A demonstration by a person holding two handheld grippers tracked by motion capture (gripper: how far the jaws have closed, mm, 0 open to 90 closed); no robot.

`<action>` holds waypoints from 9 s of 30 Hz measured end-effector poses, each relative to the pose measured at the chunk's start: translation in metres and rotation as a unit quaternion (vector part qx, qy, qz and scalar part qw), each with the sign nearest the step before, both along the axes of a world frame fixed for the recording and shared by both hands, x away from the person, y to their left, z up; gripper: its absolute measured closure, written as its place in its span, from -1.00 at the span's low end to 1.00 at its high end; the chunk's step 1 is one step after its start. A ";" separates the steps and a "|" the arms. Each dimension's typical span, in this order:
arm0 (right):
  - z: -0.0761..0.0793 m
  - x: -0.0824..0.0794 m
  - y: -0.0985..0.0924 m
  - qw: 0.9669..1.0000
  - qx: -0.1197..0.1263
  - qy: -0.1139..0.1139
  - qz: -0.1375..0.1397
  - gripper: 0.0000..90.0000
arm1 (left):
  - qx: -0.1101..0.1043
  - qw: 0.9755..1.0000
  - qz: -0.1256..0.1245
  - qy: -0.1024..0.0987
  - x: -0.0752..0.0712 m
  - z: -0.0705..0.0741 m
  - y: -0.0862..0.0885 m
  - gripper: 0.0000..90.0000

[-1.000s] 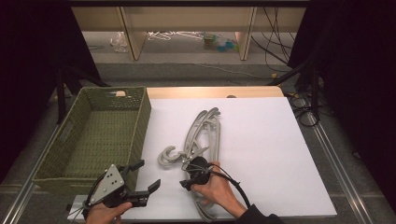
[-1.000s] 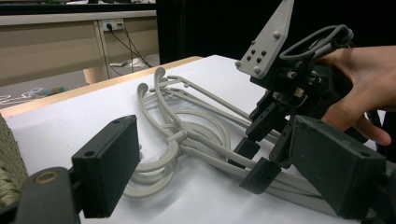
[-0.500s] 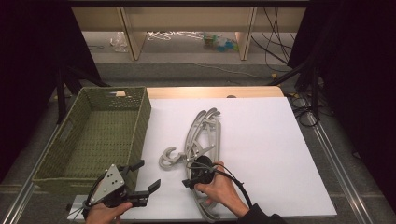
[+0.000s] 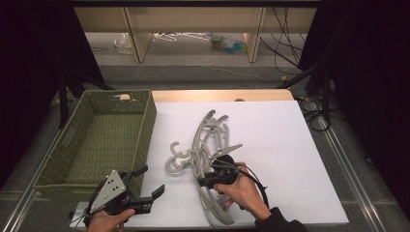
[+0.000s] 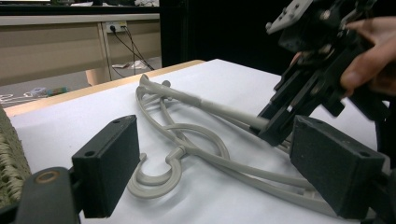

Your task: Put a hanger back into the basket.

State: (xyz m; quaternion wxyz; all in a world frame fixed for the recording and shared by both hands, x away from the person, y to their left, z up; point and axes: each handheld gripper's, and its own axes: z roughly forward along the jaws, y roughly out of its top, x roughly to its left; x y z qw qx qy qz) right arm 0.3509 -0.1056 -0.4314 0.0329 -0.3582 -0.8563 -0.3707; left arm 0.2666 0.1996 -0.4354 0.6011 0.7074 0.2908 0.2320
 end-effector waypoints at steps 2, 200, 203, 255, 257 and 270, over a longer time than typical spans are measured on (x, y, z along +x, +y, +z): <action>0.005 0.000 -0.006 1.000 0.011 0.005 0.006 0.56 | -0.004 1.000 0.002 0.001 0.000 0.000 0.000 -0.65; 0.012 -0.040 -0.117 0.993 0.012 -0.113 0.041 -0.39 | 0.210 0.909 0.198 0.302 0.162 0.030 0.176 0.56; 0.012 -0.040 -0.116 0.993 0.012 -0.113 0.041 -0.39 | 0.218 0.901 0.224 0.301 0.160 0.030 0.182 0.57; 0.006 -0.039 -0.114 0.988 0.046 -0.145 -0.012 -0.41 | 0.019 0.995 -0.035 0.088 0.007 0.034 -0.019 -0.60; 0.006 -0.039 -0.115 0.987 0.043 -0.151 -0.017 -0.41 | 0.011 0.995 -0.041 0.089 0.006 0.026 -0.019 -0.62; 0.004 -0.040 -0.104 0.988 0.041 -0.149 -0.015 -0.44 | 0.030 0.996 -0.033 0.082 0.000 0.004 -0.021 -0.63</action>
